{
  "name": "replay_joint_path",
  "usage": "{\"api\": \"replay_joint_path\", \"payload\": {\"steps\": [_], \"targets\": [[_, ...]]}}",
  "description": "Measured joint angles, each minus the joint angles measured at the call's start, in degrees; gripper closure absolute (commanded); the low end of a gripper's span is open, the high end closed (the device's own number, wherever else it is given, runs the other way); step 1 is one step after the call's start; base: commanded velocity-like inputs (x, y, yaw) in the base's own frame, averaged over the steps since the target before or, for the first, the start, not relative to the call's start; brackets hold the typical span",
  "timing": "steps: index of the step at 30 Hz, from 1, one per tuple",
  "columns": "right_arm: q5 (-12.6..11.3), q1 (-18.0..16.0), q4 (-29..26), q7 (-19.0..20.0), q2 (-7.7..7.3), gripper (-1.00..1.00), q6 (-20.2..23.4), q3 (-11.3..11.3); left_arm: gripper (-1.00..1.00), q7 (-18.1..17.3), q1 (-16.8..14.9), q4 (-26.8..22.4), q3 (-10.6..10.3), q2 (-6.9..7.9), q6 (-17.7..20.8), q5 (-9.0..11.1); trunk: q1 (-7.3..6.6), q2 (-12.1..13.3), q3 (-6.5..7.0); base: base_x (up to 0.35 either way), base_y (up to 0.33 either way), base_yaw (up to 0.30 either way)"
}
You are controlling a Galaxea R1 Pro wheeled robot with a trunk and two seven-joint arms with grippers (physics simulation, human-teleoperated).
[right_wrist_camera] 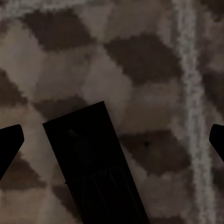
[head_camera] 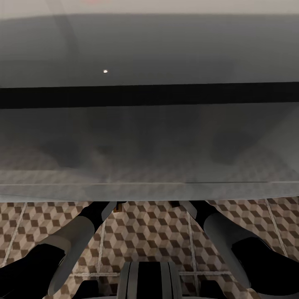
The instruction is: Take the four mousetraps from the cabinet in the bathroom and place them on the bathroom floor. Make sure all four end up on the same floor surface, and ensure that at least two of them are either under or directly next to the same bathroom sink.
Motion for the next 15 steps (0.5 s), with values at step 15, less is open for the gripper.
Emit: {"api": "replay_joint_path", "payload": {"steps": [15], "targets": [[0.0,0.0,0.0,0.0,0.0,-1.0,0.0,0.0,-1.0,0.5,0.0,0.0,0.0,0.0,-0.2,0.1,0.0,0.0,0.0,-0.001,0.0,0.0]]}}
